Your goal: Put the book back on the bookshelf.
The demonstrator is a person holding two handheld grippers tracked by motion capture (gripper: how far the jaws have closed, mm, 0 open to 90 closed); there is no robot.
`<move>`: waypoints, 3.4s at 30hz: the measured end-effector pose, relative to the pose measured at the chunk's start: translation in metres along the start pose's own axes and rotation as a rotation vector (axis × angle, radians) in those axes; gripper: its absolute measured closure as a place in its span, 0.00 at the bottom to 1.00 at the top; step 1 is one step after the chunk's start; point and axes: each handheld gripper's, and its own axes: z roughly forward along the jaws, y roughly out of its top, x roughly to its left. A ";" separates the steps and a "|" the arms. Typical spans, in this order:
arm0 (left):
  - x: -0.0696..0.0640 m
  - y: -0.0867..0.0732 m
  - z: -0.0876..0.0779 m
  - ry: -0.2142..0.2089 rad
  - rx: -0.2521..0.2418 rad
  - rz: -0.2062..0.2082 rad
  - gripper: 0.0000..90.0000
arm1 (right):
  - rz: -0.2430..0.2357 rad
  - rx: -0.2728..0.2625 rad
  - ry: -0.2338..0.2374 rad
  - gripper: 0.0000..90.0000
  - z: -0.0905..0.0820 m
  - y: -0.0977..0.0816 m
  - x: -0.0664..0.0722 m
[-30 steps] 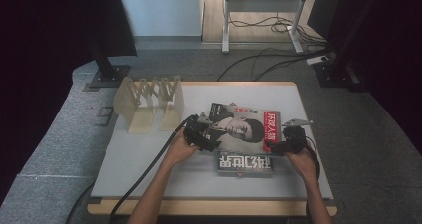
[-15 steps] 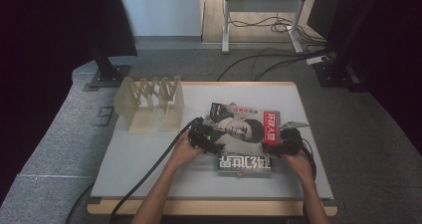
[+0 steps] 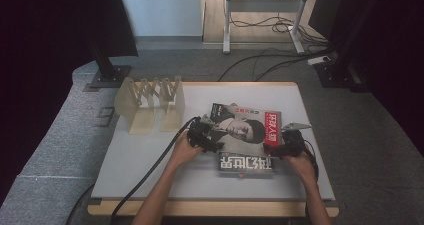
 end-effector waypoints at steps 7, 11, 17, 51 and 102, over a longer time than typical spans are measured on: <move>-0.001 -0.003 0.000 -0.011 -0.003 -0.022 0.00 | -0.005 0.001 -0.003 0.02 0.000 0.000 0.001; -0.005 -0.007 -0.002 -0.005 -0.009 -0.027 0.00 | -0.007 0.003 0.005 0.01 -0.001 -0.001 0.002; -0.012 -0.017 -0.006 -0.024 -0.004 -0.055 0.00 | -0.031 0.007 0.018 0.01 -0.003 -0.003 0.007; -0.033 -0.042 -0.016 0.001 0.004 -0.031 0.00 | -0.093 0.006 0.057 0.01 -0.013 -0.013 0.022; 0.004 0.039 -0.008 0.070 -0.005 0.109 0.02 | -0.106 -0.010 0.001 0.02 -0.055 -0.037 0.028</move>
